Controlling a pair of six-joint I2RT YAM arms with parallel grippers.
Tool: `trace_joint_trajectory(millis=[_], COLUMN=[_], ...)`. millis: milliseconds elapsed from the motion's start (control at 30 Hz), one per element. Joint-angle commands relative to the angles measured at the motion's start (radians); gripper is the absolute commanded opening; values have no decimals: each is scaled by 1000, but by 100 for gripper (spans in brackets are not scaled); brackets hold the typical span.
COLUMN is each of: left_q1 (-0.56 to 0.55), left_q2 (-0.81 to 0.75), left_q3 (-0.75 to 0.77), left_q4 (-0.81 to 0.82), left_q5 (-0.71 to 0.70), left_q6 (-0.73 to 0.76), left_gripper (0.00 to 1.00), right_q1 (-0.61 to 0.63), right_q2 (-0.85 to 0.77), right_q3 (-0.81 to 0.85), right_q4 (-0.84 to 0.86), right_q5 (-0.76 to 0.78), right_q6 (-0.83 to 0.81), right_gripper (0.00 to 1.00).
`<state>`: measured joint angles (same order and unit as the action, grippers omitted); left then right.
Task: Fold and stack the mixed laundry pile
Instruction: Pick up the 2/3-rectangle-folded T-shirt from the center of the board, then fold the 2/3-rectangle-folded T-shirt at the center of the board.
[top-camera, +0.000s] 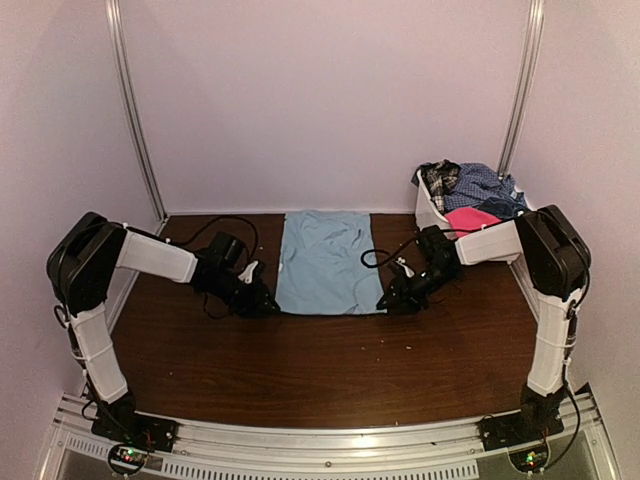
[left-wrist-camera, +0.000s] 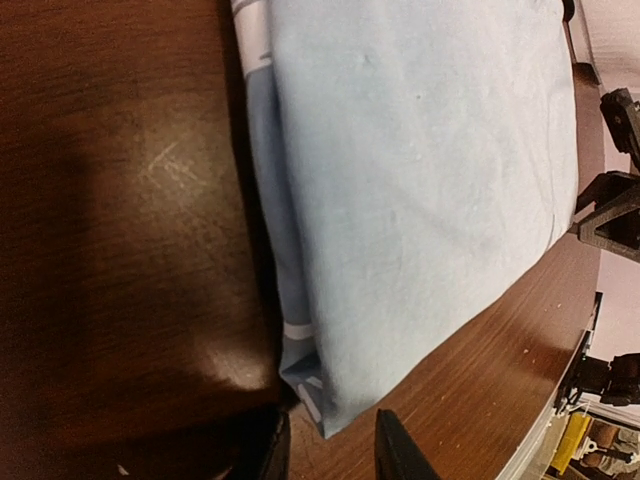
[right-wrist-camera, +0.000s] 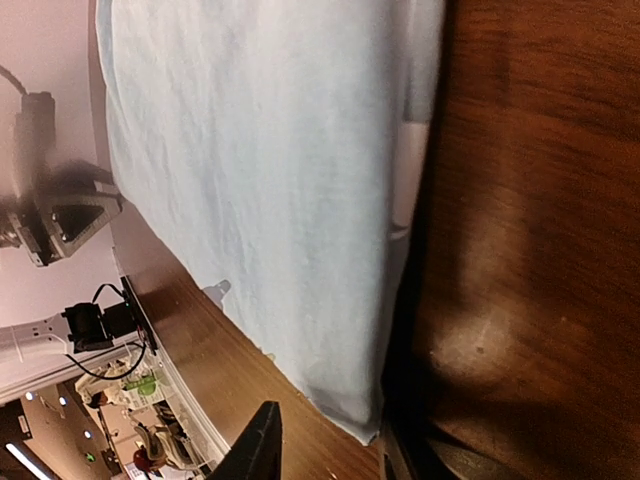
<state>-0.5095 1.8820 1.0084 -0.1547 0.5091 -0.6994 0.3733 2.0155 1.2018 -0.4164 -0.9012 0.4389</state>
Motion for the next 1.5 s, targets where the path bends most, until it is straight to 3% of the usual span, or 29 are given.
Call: trace_joint_trajectory(millis=[0,200,233,433,600,733,867,1000,1233,1467], left_q1=[2,-5,-12,-75,-189,-340,-526,-571,-479,-241], left_q2=[38,35,27,-49,-193,-355,-551,-692,-618,-409], left_q3=[17,32,29,-50,-219,-356,-432,-453,-256,-84], left_q4=[-8,9,11,43,97,120,74,34,-89,-96], left_q5=[-2,12,12,11,-33,-85,-180,-238,-276,-240], left_q6=[18,23,29,12,-74,-176,-314,-402,-295,-186], left_gripper=[29,1,0,0,0,0,0,0,0,0], right_q1=[12,13,13,31,61,102,164,184,121,10], right_q2=[48,25,12,-104,-275,-487,-804,-960,-751,-442], right_q3=[-4,16,14,-74,-269,-466,-613,-616,-359,-30], right_q4=[-27,-40,-42,-51,-44,-64,-115,-145,-220,-243], right_q5=[48,62,62,54,52,46,34,40,82,63], right_q6=[-9,-18,-22,-45,-45,-17,93,196,52,-67], right_gripper=[30,1,0,0,0,0,0,0,0,0])
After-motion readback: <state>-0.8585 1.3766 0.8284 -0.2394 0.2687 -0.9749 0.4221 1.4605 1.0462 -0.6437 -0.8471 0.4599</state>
